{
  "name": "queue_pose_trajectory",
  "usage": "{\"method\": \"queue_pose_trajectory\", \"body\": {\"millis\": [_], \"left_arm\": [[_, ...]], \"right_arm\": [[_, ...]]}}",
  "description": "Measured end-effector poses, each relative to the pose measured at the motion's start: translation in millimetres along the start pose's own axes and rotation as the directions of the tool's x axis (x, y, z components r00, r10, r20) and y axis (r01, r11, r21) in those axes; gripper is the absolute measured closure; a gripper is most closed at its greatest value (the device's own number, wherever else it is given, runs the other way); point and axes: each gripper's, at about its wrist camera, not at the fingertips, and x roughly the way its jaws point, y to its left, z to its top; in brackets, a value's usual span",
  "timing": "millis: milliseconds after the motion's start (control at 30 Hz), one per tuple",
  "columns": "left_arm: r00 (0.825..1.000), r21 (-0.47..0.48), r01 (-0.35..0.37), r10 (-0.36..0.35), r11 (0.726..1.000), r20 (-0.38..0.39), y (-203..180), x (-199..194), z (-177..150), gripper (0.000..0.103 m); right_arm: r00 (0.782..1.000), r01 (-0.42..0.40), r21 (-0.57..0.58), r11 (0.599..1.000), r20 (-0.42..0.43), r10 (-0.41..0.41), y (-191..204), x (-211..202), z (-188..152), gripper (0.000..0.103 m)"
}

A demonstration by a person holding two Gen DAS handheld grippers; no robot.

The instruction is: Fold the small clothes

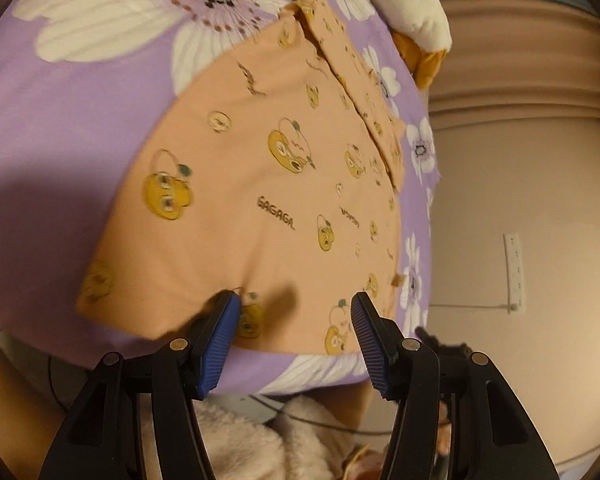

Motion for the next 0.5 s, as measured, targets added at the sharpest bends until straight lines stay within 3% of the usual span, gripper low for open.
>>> {"method": "queue_pose_trajectory", "body": {"millis": [100,133,200,300,433,500], "left_arm": [[0.998,-0.022,0.049,-0.049,0.999,-0.027,-3.0,7.5,4.5,0.047],[0.994,-0.046,0.094,-0.096,0.995,-0.057,-3.0,11.5,6.0,0.047],[0.985,-0.091,0.118,-0.128,0.989,-0.115,-3.4,21.4,7.1,0.047],[0.990,-0.085,0.088,-0.097,0.992,-0.105,-7.1,19.1,2.2,0.047],[0.982,-0.090,0.058,-0.074,0.994,-0.175,-7.6,19.7,-8.5,0.047],[0.985,-0.104,0.048,-0.064,0.993,-0.158,-3.5,16.1,-11.7,0.047]], "right_arm": [[0.990,-0.089,0.040,0.995,-0.108,0.092,-5.4,24.9,-11.2,0.036],[0.986,-0.105,0.040,0.994,-0.123,0.110,-4.8,31.3,-13.6,0.035],[0.986,-0.104,0.028,0.994,-0.130,0.106,-0.7,37.5,-17.2,0.035],[0.989,-0.064,-0.031,0.997,-0.133,0.059,14.2,35.9,-18.1,0.035],[0.981,-0.126,0.018,0.992,-0.148,0.128,12.7,42.3,-19.3,0.035],[0.980,-0.132,0.017,0.991,-0.149,0.133,14.8,48.9,-20.8,0.035]]}}
